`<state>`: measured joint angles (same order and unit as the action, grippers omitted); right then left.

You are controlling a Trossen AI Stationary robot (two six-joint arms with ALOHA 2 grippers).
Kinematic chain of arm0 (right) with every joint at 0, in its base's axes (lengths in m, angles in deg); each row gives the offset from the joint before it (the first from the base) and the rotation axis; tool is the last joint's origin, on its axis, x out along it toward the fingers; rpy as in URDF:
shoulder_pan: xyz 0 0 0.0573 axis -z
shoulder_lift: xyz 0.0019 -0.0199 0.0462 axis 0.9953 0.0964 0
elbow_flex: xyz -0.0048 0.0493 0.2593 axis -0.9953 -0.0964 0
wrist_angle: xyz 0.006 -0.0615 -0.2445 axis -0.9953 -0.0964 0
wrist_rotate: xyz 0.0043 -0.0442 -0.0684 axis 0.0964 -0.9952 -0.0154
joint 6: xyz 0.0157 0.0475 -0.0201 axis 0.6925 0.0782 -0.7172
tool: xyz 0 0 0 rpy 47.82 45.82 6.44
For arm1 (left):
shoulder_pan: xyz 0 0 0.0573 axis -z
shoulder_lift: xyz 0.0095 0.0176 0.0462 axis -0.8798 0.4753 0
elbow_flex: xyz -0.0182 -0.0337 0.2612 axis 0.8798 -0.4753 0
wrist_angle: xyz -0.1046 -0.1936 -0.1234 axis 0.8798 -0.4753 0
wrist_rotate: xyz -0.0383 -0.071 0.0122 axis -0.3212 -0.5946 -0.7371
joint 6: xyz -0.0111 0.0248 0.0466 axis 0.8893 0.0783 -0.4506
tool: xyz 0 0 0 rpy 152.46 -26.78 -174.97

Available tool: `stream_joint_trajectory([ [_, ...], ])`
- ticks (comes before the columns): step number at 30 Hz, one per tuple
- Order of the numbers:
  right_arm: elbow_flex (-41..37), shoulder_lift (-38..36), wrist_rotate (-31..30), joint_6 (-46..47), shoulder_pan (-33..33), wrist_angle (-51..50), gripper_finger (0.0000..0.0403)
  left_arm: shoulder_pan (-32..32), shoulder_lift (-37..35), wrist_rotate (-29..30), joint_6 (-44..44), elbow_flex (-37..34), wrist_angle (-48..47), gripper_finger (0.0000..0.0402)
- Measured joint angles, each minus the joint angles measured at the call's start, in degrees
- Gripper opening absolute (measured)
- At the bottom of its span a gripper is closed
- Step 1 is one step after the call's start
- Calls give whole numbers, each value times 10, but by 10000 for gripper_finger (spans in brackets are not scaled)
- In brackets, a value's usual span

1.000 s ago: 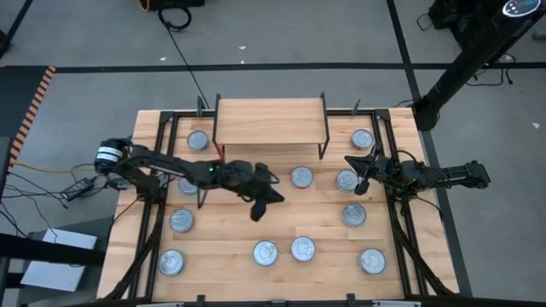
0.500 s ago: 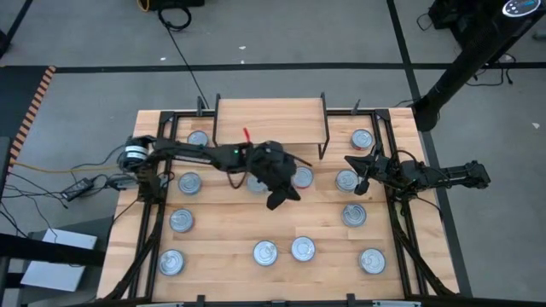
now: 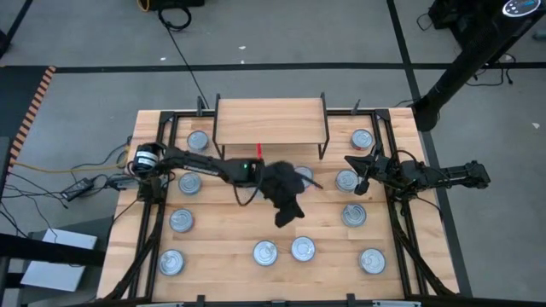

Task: Stack canned seafood by type on shelf
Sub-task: Put the right red tuna can on the shelf

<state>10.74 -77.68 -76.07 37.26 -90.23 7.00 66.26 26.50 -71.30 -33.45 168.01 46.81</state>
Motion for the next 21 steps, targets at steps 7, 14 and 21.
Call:
stream_joint_trajectory([
  [7,0,0,0,0,0,1,19,48,11,81,80,0,-4,12],
  [14,0,0,0,0,0,3,19,76,59,105,122,0,-8,12],
  [21,0,0,0,0,0,3,19,75,105,112,151,0,11,45],
])
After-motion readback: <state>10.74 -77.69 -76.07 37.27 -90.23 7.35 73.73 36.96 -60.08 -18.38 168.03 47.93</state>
